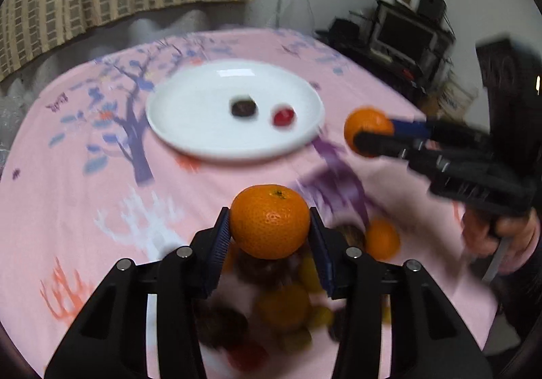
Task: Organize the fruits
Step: 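Carry an orange to the plate with the right gripper while the left carries a tangerine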
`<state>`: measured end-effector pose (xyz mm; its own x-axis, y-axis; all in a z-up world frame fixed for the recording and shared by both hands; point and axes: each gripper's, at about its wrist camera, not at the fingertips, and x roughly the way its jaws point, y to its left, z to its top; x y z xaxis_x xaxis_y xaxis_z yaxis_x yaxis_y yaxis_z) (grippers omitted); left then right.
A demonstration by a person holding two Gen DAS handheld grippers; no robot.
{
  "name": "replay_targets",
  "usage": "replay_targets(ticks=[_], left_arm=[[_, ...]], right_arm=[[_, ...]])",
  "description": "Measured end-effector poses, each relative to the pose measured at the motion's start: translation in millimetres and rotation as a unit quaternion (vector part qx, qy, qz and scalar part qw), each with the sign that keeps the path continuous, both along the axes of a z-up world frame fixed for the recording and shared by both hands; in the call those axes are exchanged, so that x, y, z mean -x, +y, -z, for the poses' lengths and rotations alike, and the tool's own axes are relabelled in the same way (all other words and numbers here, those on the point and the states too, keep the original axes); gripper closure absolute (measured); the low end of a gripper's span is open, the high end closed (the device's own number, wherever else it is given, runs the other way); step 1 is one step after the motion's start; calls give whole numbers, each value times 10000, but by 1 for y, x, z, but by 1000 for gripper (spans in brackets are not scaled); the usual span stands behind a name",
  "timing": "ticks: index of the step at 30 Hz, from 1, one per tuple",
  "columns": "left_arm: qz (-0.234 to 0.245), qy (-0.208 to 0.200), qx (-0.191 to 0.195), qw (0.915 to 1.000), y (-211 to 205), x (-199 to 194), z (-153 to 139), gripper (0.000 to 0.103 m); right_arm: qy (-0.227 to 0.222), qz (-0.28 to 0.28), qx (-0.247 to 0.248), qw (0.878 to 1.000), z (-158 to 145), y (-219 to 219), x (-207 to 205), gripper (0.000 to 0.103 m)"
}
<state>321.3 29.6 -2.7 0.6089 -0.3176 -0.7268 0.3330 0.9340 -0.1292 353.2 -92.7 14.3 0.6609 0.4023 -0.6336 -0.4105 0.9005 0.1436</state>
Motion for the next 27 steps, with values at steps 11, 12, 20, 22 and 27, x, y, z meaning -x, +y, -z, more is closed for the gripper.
replay_targets(ticks=[11, 12, 20, 22, 27], left_arm=[[-582, 322, -181, 9976, 0, -149, 11, 58], [-648, 425, -206, 9968, 0, -153, 14, 55], [-919, -251, -135, 9954, 25, -78, -33, 7], [-898, -349, -4, 9953, 33, -41, -40, 5], [-960, -374, 284, 9943, 48, 43, -22, 5]], right_arm=[[463, 151, 161, 9987, 39, 33, -113, 58], [448, 159, 182, 9987, 39, 34, -112, 44], [190, 56, 104, 9997, 7, -1, -29, 28], [217, 38, 124, 9997, 6, -8, -1, 28], [305, 156, 215, 9992, 21, -18, 71, 28]])
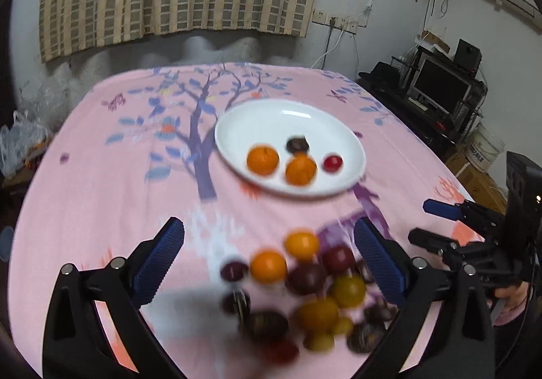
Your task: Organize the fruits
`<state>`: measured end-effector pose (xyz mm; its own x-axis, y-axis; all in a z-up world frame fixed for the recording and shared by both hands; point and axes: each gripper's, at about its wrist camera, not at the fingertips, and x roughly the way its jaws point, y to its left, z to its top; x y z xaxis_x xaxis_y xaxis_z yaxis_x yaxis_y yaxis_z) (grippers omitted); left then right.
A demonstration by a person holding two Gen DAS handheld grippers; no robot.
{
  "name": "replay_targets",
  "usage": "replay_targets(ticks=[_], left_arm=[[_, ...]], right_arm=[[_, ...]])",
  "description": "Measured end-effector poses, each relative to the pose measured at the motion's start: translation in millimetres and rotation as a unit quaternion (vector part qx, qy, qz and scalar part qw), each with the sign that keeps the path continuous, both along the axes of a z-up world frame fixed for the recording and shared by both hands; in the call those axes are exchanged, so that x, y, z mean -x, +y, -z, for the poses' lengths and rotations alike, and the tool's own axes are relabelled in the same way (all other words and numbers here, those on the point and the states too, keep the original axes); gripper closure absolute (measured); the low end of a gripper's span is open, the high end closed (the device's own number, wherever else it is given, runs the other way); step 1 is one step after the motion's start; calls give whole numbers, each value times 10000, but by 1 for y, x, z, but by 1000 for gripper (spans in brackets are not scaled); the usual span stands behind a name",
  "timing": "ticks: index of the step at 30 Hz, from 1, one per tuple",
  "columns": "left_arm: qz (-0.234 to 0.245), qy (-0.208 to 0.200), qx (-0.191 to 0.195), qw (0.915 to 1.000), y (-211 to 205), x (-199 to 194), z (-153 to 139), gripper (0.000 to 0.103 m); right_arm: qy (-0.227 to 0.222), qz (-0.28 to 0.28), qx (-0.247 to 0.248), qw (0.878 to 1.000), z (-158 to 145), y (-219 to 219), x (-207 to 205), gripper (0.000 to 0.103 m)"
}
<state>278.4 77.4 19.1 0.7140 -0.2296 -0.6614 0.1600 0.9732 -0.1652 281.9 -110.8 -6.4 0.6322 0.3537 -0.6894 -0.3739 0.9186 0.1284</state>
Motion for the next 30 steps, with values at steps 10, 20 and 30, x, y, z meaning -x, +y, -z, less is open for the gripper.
replay_targets(ticks=[10, 20, 30], left_arm=[[148, 217, -13, 9997, 0, 80, 57, 5], [237, 241, -135, 9993, -3, 81, 67, 5], [202, 776, 51, 9968, 1, 61, 86, 47]], right_arm=[[494, 134, -250, 9984, 30, 1, 17, 28], [1000, -2, -442, 9940, 53, 1, 5, 60], [735, 170, -749, 9943, 39, -13, 10, 60]])
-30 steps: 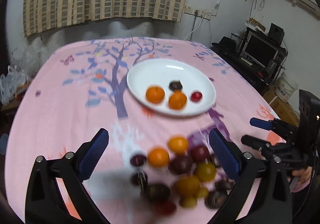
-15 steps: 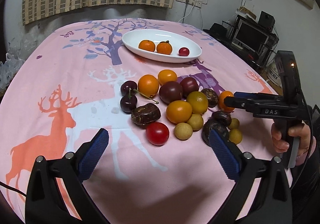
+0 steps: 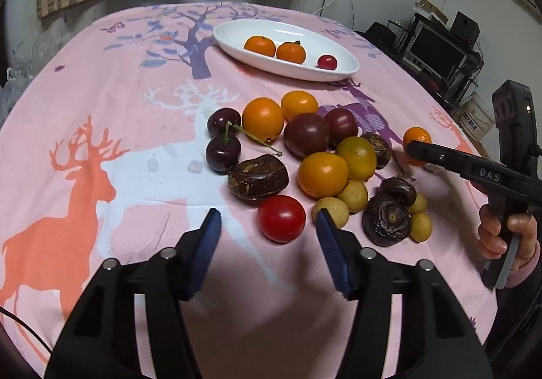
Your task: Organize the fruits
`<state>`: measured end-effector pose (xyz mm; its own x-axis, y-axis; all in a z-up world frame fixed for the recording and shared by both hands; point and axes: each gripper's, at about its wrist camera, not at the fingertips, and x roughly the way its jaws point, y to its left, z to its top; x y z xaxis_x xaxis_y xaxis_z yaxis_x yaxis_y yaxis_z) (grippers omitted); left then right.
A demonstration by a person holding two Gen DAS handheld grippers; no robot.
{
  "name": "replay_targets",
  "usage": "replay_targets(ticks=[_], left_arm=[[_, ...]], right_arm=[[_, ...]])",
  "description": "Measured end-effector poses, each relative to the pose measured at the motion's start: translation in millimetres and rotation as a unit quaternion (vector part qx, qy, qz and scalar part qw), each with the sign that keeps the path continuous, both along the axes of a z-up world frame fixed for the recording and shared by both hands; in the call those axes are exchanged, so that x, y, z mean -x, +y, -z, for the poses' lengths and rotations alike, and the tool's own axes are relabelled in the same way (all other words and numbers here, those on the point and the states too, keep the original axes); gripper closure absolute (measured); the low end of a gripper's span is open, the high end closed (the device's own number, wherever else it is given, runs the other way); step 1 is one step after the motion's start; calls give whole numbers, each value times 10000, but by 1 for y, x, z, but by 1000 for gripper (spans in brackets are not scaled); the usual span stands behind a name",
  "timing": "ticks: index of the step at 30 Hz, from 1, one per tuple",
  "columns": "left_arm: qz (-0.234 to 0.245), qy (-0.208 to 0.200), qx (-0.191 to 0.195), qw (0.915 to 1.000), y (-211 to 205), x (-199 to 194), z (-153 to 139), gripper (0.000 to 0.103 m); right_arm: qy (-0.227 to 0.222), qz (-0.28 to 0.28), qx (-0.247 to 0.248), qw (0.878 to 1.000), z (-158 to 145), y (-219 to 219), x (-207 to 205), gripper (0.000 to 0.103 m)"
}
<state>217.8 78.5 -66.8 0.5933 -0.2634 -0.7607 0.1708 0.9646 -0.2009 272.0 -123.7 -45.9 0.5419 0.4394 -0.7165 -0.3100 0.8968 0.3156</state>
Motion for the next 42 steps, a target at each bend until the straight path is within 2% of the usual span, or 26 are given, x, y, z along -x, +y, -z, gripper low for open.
replay_targets(ticks=[3, 5, 7, 10, 14, 19, 22, 27, 32, 36, 38, 39, 40, 41, 42], left_arm=[[60, 31, 12, 10000, -3, -1, 2, 48], [97, 137, 59, 9998, -4, -5, 5, 54], [102, 269, 124, 9995, -3, -8, 9, 66], [115, 258, 241, 9993, -2, -8, 9, 72], [40, 177, 47, 9998, -4, -2, 4, 72], [166, 49, 159, 9997, 3, -9, -23, 72], [243, -80, 278, 9993, 3, -40, -48, 72], [346, -435, 59, 9984, -21, -118, -79, 72], [313, -237, -66, 9992, -45, -212, -70, 72], [222, -219, -366, 9988, -56, -248, -60, 72], [239, -164, -383, 9988, -58, -253, -56, 72], [210, -111, -388, 9990, -58, -255, -56, 69], [140, -70, -417, 9990, -56, -253, -56, 45], [18, -37, -448, 9990, -52, -248, -59, 29], [-82, -142, -408, 9990, -47, -239, -66, 8]], right_arm=[[-29, -12, -33, 10000, -2, 0, 1, 60], [-46, -15, -47, 10000, -3, -1, 1, 60], [-63, -8, -49, 10000, -4, -2, 1, 60], [-76, 14, -51, 10000, -4, -3, 2, 60], [-126, 4, -22, 9999, -7, -1, 3, 60], [-393, -69, 221, 9990, -24, 7, -5, 60], [-652, 14, 535, 9964, -38, 16, -32, 60], [-971, 136, 687, 9928, -45, 32, -93, 60], [-980, 166, 651, 9929, -37, 45, -156, 60], [-883, 101, 782, 9930, -24, 56, -179, 60], [-883, 46, 760, 9932, -21, 59, -180, 59], [-889, 31, 750, 9932, -22, 59, -179, 49], [-901, 90, 738, 9932, -25, 57, -175, 26], [-945, 156, 701, 9929, -29, 55, -170, 20], [-980, 176, 637, 9930, -35, 52, -161, 19]])
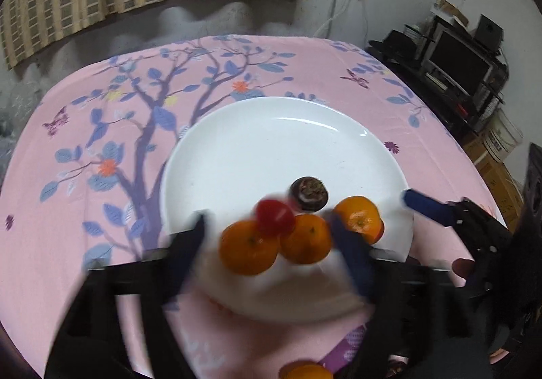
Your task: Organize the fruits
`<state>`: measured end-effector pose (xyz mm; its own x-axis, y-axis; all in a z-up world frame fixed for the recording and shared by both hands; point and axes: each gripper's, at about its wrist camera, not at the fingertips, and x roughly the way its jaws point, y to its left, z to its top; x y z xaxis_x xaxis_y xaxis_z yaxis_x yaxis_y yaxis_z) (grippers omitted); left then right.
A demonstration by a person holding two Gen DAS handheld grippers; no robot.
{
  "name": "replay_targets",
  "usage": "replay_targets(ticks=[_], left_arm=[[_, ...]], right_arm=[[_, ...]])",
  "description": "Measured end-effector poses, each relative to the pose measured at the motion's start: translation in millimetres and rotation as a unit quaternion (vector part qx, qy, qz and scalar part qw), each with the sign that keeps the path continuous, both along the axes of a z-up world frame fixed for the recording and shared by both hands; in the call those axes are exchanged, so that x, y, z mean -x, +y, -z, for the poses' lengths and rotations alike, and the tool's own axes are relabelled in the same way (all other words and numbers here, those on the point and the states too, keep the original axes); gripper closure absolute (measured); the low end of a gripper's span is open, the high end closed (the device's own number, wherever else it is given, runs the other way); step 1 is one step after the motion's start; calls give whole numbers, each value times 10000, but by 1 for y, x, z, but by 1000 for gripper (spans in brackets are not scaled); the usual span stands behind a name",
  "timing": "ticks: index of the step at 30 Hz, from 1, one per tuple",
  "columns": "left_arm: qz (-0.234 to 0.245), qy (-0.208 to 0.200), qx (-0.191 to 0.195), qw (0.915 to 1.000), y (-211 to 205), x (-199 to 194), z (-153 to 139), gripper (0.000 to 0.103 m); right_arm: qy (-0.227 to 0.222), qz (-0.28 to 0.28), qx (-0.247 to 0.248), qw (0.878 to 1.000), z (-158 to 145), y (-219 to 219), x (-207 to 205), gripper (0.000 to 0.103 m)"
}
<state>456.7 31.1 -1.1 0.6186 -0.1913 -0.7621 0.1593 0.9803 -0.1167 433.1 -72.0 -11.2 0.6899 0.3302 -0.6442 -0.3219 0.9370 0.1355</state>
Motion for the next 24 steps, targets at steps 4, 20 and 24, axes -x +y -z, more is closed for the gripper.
replay_targets(ticks=[4, 20, 24], left_arm=[[-22, -514, 2, 9987, 16, 55, -29, 5], [7, -393, 308, 9988, 56, 250, 36, 5], [19, -465, 394, 9981, 59, 255, 39, 5]], right_arm=[[-78, -194, -45, 9998, -22, -11, 44, 19], [929, -639, 265, 9933, 28, -15, 244, 37], [1255, -575, 45, 9904, 39, -11, 240, 57]])
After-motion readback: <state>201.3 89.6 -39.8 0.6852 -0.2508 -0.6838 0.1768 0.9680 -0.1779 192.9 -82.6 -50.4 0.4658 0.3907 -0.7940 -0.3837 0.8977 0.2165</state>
